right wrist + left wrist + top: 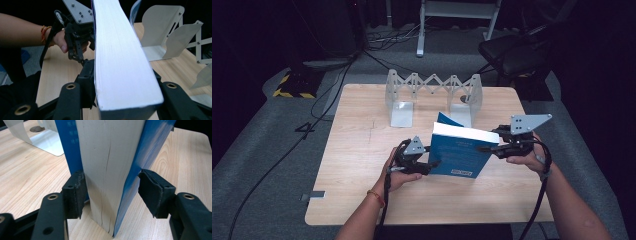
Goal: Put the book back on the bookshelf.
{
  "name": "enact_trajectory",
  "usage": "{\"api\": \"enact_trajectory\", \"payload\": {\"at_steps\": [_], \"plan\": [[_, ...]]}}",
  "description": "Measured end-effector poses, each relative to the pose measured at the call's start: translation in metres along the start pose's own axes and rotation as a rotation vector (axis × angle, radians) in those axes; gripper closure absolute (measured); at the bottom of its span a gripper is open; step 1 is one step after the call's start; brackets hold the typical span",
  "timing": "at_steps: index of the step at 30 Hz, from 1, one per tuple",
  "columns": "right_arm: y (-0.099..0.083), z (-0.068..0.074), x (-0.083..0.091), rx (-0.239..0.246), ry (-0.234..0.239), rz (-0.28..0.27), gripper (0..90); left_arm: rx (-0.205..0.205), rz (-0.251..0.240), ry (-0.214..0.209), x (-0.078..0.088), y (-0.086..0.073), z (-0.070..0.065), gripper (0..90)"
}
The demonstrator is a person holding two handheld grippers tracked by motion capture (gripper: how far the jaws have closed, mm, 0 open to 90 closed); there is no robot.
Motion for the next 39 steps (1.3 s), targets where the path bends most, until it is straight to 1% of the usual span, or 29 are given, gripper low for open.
{"api": "enact_trajectory", "payload": {"at_steps": [1,3,4,6,7,8,9,11,12,15,17,19,20,21,22,24,25,26,27,28,30,31,32,34,35,36,38,39], "plan": [[0.000,0.000,-0.001,0.009,0.004,0.009,55.5,0.000,0.004,0.004,0.000,-0.001,0.000,38.9],[0.001,0.001,-0.002,0.023,0.008,0.025,55.8,0.002,0.029,0.014,0.003,-0.004,0.001,37.8],[0.002,0.001,-0.003,0.027,0.006,0.035,55.8,0.009,0.036,0.020,0.005,-0.007,0.001,37.2],[0.005,0.000,-0.003,0.033,0.017,0.054,55.9,0.023,0.066,0.015,0.009,-0.015,0.000,35.9],[0.005,0.000,-0.003,0.033,0.017,0.054,55.9,0.023,0.066,0.015,0.009,-0.015,0.000,35.2],[0.006,-0.001,-0.003,0.030,0.019,0.068,56.3,0.028,0.095,0.025,0.013,-0.022,-0.001,35.2],[0.007,-0.001,-0.004,0.035,0.017,0.092,56.8,0.032,0.110,0.025,0.017,-0.027,-0.002,34.7],[0.009,-0.002,-0.004,0.044,0.017,0.122,57.1,0.047,0.138,0.031,0.025,-0.040,-0.005,34.3],[0.010,-0.002,-0.004,0.042,0.020,0.133,57.3,0.052,0.151,0.038,0.029,-0.046,-0.006,34.1],[0.011,-0.003,-0.005,0.033,0.031,0.140,57.4,0.068,0.196,0.049,0.041,-0.063,-0.010,33.2],[0.011,-0.004,-0.007,0.018,0.045,0.145,57.4,0.071,0.235,0.069,0.049,-0.075,-0.011,32.4],[0.012,-0.004,-0.008,0.015,0.058,0.150,57.3,0.090,0.262,0.071,0.057,-0.085,-0.012,31.4],[0.012,-0.004,-0.008,0.015,0.058,0.150,57.3,0.090,0.262,0.071,0.057,-0.085,-0.012,30.6],[0.012,-0.005,-0.009,0.012,0.069,0.159,56.9,0.097,0.275,0.074,0.060,-0.090,-0.011,30.6],[0.013,-0.005,-0.012,0.005,0.087,0.178,56.2,0.114,0.286,0.081,0.064,-0.097,-0.010,29.1],[0.015,-0.004,-0.015,0.015,0.098,0.194,56.1,0.133,0.277,0.088,0.069,-0.103,-0.007,28.1],[0.015,-0.004,-0.015,0.015,0.098,0.194,56.1,0.133,0.277,0.088,0.069,-0.103,-0.007,27.2],[0.017,-0.003,-0.017,0.023,0.098,0.213,57.6,0.164,0.255,0.109,0.072,-0.107,-0.003,25.5],[0.018,-0.003,-0.018,0.027,0.095,0.216,58.0,0.177,0.252,0.115,0.072,-0.109,-0.001,25.5],[0.018,-0.003,-0.018,0.034,0.092,0.217,58.5,0.176,0.258,0.117,0.072,-0.111,0.000,25.3],[0.017,-0.003,-0.017,0.026,0.092,0.214,59.3,0.185,0.279,0.121,0.071,-0.116,0.001,23.9],[0.017,-0.003,-0.017,0.028,0.087,0.210,59.5,0.185,0.279,0.121,0.071,-0.116,0.001,22.8],[0.017,-0.003,-0.017,0.024,0.082,0.208,59.8,0.184,0.264,0.122,0.070,-0.117,0.001,21.8],[0.017,-0.003,-0.017,0.025,0.077,0.205,59.9,0.188,0.263,0.120,0.070,-0.116,0.001,20.7],[0.017,-0.002,-0.017,0.034,0.070,0.204,60.3,0.190,0.261,0.130,0.069,-0.116,0.002,20.4],[0.017,-0.002,-0.017,0.033,0.063,0.203,60.4,0.187,0.264,0.141,0.069,-0.116,0.002,20.4],[0.017,-0.002,-0.017,0.034,0.056,0.201,60.5,0.185,0.267,0.143,0.068,-0.116,0.002,20.0],[0.017,-0.001,-0.017,0.033,0.048,0.198,60.6,0.182,0.268,0.148,0.067,-0.117,0.002,18.5]]}}
Point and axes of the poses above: each handheld gripper's, and its own axes: x roughly backward along the jaws, y roughly out of its top, z roughly to its left, the point moved 7 cm from there along -x, roughly forward along the jaws, and after that the axes turned 10 degrees about -y, right-handed, at the moved point
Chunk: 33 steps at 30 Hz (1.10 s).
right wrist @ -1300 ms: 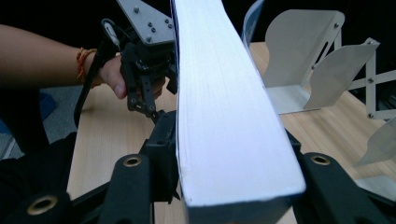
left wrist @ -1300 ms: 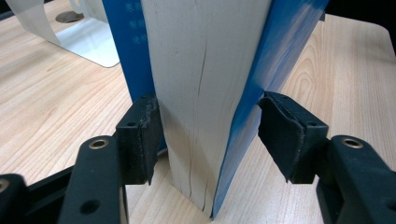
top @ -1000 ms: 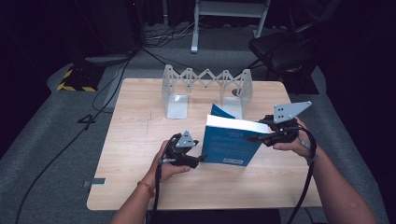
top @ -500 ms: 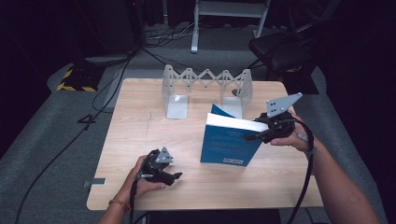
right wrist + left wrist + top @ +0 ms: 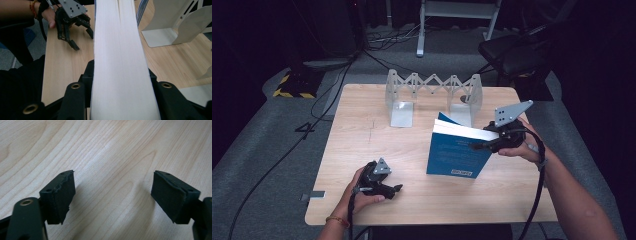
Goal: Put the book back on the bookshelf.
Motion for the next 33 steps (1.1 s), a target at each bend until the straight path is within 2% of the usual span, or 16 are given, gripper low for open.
{"api": "enact_trajectory", "payload": {"at_steps": [1,5,8,12,18,25,32,33], "plan": [[0.000,0.001,0.000,0.002,-0.015,-0.005,60.8,-0.016,0.001,0.016,-0.001,0.000,0.001,16.5],[0.001,0.003,0.001,-0.002,-0.036,-0.004,60.9,-0.030,-0.018,0.010,-0.002,-0.001,0.003,15.0],[0.003,0.000,-0.001,-0.040,-0.069,-0.010,61.2,-0.025,-0.027,0.012,-0.002,-0.001,0.004,14.9],[0.007,-0.001,-0.002,-0.046,-0.091,-0.014,61.3,-0.024,-0.028,0.015,-0.002,-0.001,0.004,14.9],[0.019,-0.001,-0.002,-0.031,-0.110,0.014,61.4,-0.024,-0.028,0.016,-0.002,-0.001,0.004,14.9],[0.023,-0.012,-0.001,-0.077,-0.142,0.022,61.4,-0.025,-0.028,0.016,-0.002,-0.001,0.004,14.9],[0.021,-0.030,0.001,-0.109,-0.201,0.032,61.4,-0.024,-0.028,0.016,-0.002,-0.001,0.004,15.0],[0.022,-0.033,0.003,-0.122,-0.220,0.030,61.4,-0.024,-0.029,0.015,-0.002,-0.001,0.004,15.0]]}}
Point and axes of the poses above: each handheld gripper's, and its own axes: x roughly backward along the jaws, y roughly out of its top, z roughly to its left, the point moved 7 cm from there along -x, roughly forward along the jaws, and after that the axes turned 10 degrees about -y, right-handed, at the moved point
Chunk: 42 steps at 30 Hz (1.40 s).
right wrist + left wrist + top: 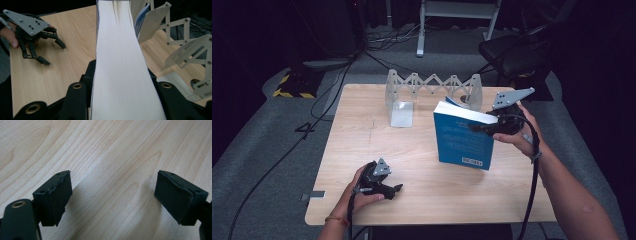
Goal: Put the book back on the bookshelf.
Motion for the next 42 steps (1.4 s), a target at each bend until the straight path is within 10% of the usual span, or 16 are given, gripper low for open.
{"api": "enact_trajectory", "payload": {"at_steps": [23,42], "plan": [[0.013,-0.079,0.009,-0.167,-0.265,0.020,61.4,-0.001,0.000,0.000,0.000,0.000,0.000,15.0],[0.035,-0.113,-0.013,-0.251,-0.362,0.000,61.4,-0.005,0.002,-0.003,0.000,0.000,0.000,15.0]]}}
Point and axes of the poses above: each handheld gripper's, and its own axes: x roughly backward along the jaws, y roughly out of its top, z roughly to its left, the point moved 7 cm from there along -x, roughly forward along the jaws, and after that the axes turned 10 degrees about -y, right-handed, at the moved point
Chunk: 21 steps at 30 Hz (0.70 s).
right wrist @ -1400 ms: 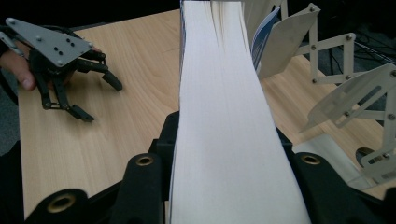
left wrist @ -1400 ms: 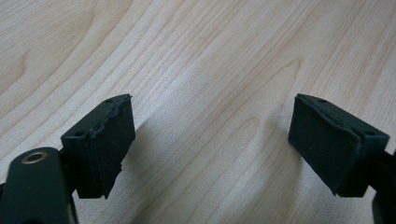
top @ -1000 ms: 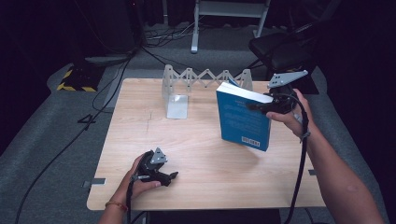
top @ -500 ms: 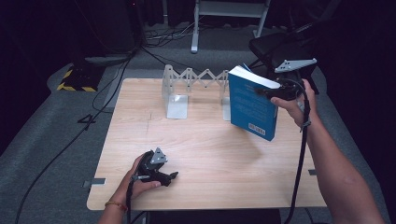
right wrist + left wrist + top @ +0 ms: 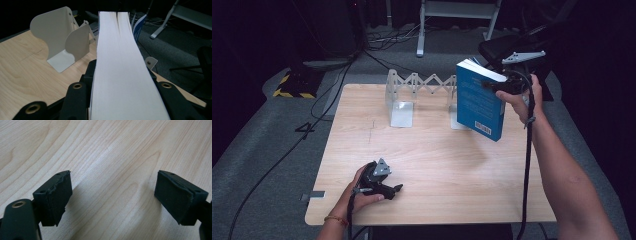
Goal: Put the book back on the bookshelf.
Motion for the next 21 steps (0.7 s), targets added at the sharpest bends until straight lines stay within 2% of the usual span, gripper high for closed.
{"api": "enact_trajectory", "payload": {"at_steps": [2,8,10,18,21], "plan": [[0.003,0.000,-0.006,0.006,-0.011,0.005,61.4,-0.002,0.000,-0.001,0.000,0.000,0.000,15.0],[0.012,-0.002,-0.026,-0.036,-0.030,0.014,61.3,-0.006,0.000,-0.004,0.000,0.000,0.000,15.0],[0.014,-0.002,-0.032,-0.037,-0.035,0.010,61.3,-0.007,-0.001,-0.005,-0.001,0.001,0.000,15.0],[0.016,0.001,-0.048,-0.039,-0.055,0.014,61.3,-0.010,0.000,-0.008,-0.001,0.001,-0.001,15.0],[0.015,0.000,-0.057,-0.061,-0.070,-0.004,61.2,-0.015,0.002,-0.012,-0.001,0.000,-0.001,15.1]]}}
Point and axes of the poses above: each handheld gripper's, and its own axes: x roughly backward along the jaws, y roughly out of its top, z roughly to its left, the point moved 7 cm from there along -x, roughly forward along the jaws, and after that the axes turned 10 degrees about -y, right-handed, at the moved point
